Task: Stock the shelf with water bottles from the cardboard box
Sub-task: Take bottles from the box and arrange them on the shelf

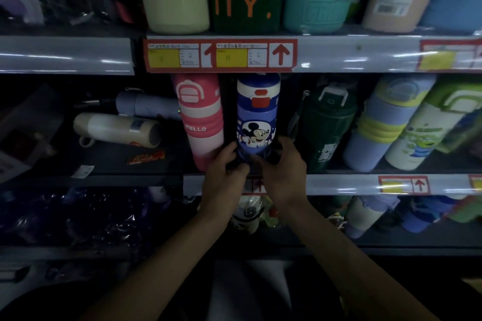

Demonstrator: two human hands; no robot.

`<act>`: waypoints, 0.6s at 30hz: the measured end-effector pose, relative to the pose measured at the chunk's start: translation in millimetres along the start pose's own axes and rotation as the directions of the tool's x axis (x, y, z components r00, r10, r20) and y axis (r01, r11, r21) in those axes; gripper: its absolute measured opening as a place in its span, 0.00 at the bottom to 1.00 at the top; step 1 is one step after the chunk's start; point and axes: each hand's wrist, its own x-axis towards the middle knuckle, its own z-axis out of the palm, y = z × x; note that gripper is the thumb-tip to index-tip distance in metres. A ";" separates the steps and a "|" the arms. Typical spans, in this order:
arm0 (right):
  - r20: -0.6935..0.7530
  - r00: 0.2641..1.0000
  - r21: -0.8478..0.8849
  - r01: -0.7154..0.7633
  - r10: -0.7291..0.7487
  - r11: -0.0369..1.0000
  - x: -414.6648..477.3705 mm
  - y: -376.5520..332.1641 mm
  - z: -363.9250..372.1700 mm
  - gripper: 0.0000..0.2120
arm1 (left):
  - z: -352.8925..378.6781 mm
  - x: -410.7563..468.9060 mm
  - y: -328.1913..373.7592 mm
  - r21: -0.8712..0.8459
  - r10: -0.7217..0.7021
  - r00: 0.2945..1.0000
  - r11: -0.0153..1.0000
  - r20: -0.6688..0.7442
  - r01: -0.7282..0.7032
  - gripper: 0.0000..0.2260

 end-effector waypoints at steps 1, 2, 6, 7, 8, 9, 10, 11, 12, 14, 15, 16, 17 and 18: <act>-0.003 1.000 0.000 -0.003 0.003 1.000 0.1 -0.4 -0.4 0.23 | 0.0 -0.7 0.2 0.012 0.005 1.000 1.000 0.005 -0.005 0.24; -0.004 1.000 0.000 -0.008 0.008 1.000 0.4 -0.7 -0.6 0.23 | -0.2 -1.4 0.3 0.019 0.008 1.000 1.000 0.009 -0.008 0.23; -0.015 1.000 -0.007 -0.027 0.027 1.000 1.0 -2.8 -1.6 0.24 | -0.3 -0.7 -6.6 0.031 -0.002 1.000 1.000 0.001 0.002 0.28; -0.018 0.999 -0.010 -0.029 0.029 1.000 1.4 -2.7 -1.6 0.24 | -0.3 -2.0 -4.5 0.034 -0.007 1.000 0.999 0.000 0.007 0.27; -0.016 0.999 -0.013 -0.030 0.030 0.999 1.7 -2.3 -1.8 0.24 | -0.6 -2.2 -2.3 0.038 -0.005 1.000 0.999 0.002 0.005 0.24; -0.012 0.999 -0.015 -0.034 0.034 0.999 2.0 -2.5 -2.3 0.24 | -1.7 -3.0 0.9 0.044 0.004 1.000 0.999 0.018 -0.005 0.20; -0.005 0.999 -0.015 -0.042 0.042 0.999 2.6 -2.1 -2.7 0.24 | -3.0 -3.2 4.0 0.042 0.015 0.999 0.999 0.038 -0.017 0.19; 0.004 0.999 -0.009 -0.052 0.052 0.999 3.4 -2.0 -3.6 0.24 | -4.8 -1.5 4.9 0.041 0.023 0.998 0.999 0.050 -0.025 0.20; 0.016 0.998 -0.006 -0.063 0.063 0.998 4.3 -1.3 -4.0 0.24 | -6.6 0.0 5.2 0.034 0.019 0.998 0.999 0.054 -0.021 0.19; 0.051 0.996 -0.011 -0.076 0.077 0.997 5.7 -0.6 -4.8 0.22 | -8.7 -0.9 6.5 0.008 0.008 0.997 1.000 0.082 -0.009 0.17; 0.069 0.995 -0.014 -0.075 0.076 0.997 6.0 0.3 -4.9 0.20 | -8.6 -2.6 6.8 0.008 0.009 0.995 1.000 0.095 -0.010 0.19; 0.083 0.994 -0.018 -0.070 0.071 0.997 6.0 1.5 -4.8 0.18 | -7.5 -4.4 6.2 0.021 0.009 0.995 1.000 0.101 -0.011 0.21; 0.090 0.994 -0.024 -0.063 0.065 0.998 5.9 2.7 -5.0 0.17 | -6.3 -5.7 5.1 0.029 0.014 0.995 0.999 0.100 -0.017 0.22; 0.088 0.994 -0.033 -0.056 0.059 0.998 5.3 3.7 -5.1 0.15 | -4.9 -6.3 3.9 0.025 0.018 0.996 0.999 0.093 -0.020 0.23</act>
